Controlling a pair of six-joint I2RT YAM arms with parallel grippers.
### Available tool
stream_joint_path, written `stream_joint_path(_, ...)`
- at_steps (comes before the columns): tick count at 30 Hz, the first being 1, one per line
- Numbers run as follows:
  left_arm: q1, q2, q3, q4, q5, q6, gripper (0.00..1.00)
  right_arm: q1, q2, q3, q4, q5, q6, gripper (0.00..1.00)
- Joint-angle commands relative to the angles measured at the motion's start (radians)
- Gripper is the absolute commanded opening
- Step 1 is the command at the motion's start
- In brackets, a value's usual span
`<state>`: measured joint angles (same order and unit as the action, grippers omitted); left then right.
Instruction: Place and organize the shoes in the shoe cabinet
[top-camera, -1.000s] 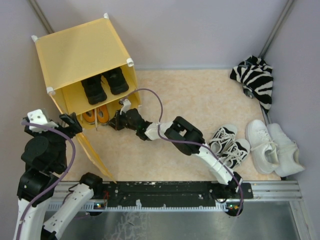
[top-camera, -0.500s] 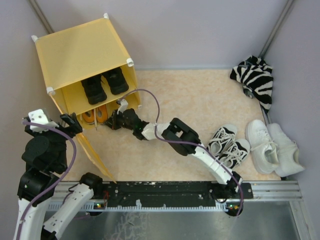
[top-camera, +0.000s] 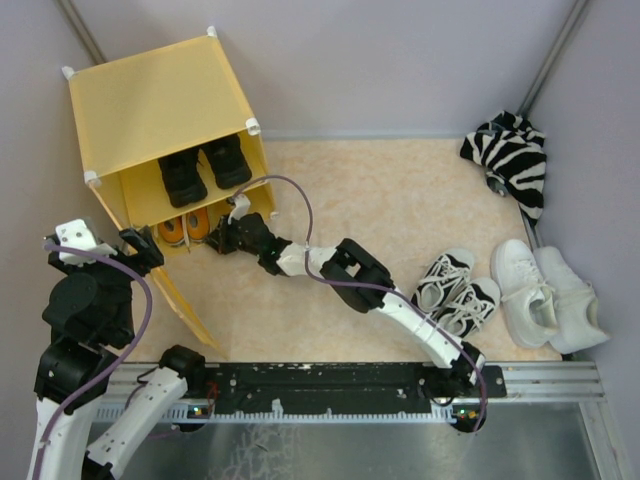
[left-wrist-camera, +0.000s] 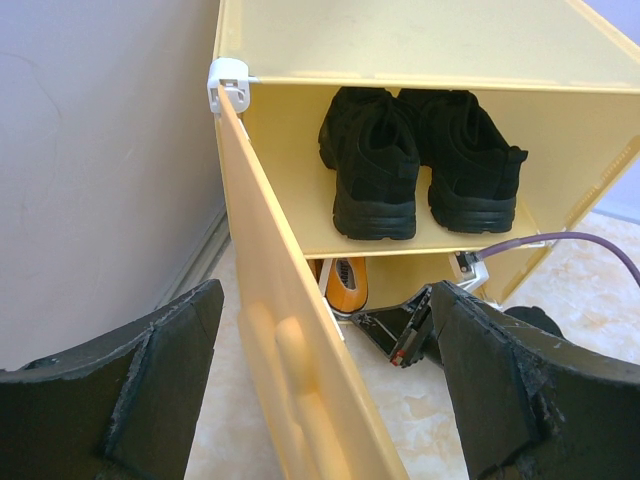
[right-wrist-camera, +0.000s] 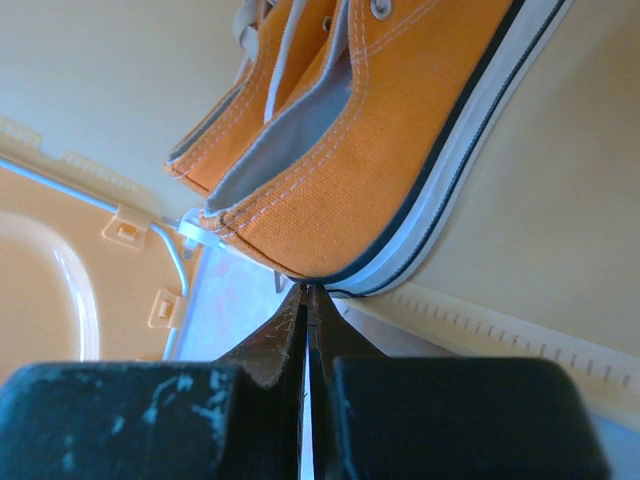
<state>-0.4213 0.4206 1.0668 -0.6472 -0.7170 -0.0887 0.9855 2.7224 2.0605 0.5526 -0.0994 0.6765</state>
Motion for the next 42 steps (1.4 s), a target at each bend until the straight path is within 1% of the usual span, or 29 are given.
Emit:
stream_joint_path(1,-0.002,-0.009,-0.001,0.026,-0.009,0.002,0.91,-0.059,-0.09,-0.035,0.134,0.114,-0.026,0.0)
stream_joint_path(6,-0.002,-0.005,-0.002,0.027,-0.005,-0.005,0.91,-0.066,-0.053,0.034,0.094,0.084,-0.032,0.0)
stream_joint_path(8,-0.003,-0.004,0.0,0.024,-0.002,-0.007,0.91,-0.065,-0.076,-0.001,0.095,0.079,-0.03,0.0)
stream_joint_path(12,-0.001,-0.01,0.0,0.024,-0.011,-0.009,0.91,-0.062,-0.194,-0.176,0.162,0.057,-0.03,0.0)
stream_joint_path(16,-0.001,-0.01,-0.001,0.027,-0.002,-0.019,0.91,-0.04,-0.343,-0.359,0.159,0.045,-0.077,0.0)
stream_joint_path(19,-0.002,-0.011,-0.002,0.035,0.024,-0.023,0.91,-0.025,-0.473,-0.505,0.112,0.054,-0.092,0.0)
stream_joint_path(21,-0.002,-0.005,0.002,0.035,0.04,-0.024,0.91,-0.014,-0.562,-0.618,0.045,0.059,-0.095,0.03)
stream_joint_path(23,-0.002,0.004,0.014,0.019,0.049,-0.036,0.92,-0.009,-0.647,-0.696,-0.072,0.078,-0.112,0.07)
stream_joint_path(25,-0.002,0.01,0.022,0.011,0.069,-0.05,0.92,-0.008,-0.741,-0.757,-0.245,0.124,-0.14,0.11)
stream_joint_path(27,-0.003,0.014,0.023,0.011,0.111,-0.061,0.93,-0.009,-0.82,-0.795,-0.437,0.219,-0.163,0.15)
stream_joint_path(28,-0.002,0.018,0.022,0.012,0.136,-0.067,0.94,-0.01,-0.855,-0.803,-0.533,0.276,-0.173,0.19)
stream_joint_path(29,-0.003,0.023,0.021,0.012,0.159,-0.073,0.94,-0.01,-0.887,-0.804,-0.64,0.338,-0.182,0.24)
stream_joint_path(30,-0.003,0.036,0.022,0.013,0.193,-0.075,0.95,-0.01,-0.913,-0.802,-0.743,0.422,-0.187,0.31)
stream_joint_path(32,-0.002,0.064,0.029,0.014,0.243,-0.077,0.95,-0.017,-0.953,-0.784,-0.957,0.555,-0.157,0.5)
stream_joint_path(33,-0.002,0.079,0.032,0.011,0.267,-0.08,0.95,-0.026,-0.967,-0.776,-1.085,0.598,-0.126,0.6)
stream_joint_path(35,-0.003,0.107,0.035,0.013,0.317,-0.078,0.96,-0.064,-0.994,-0.768,-1.269,0.623,-0.056,0.66)
stream_joint_path(36,-0.003,0.122,0.037,0.018,0.34,-0.074,0.96,-0.087,-1.009,-0.773,-1.345,0.626,-0.021,0.71)
stream_joint_path(37,-0.003,0.134,0.038,0.024,0.362,-0.071,0.96,-0.111,-1.035,-0.783,-1.42,0.628,0.016,0.73)
stream_joint_path(38,-0.001,0.146,0.038,0.031,0.384,-0.07,0.97,-0.133,-1.058,-0.794,-1.475,0.636,0.057,0.75)
stream_joint_path(39,-0.002,0.155,0.037,0.037,0.404,-0.072,0.97,-0.154,-1.116,-0.813,-1.518,0.645,0.073,0.77)
stream_joint_path(42,-0.002,0.172,0.018,0.067,0.476,-0.074,0.97,-0.226,-1.262,-0.855,-1.607,0.643,0.149,0.78)
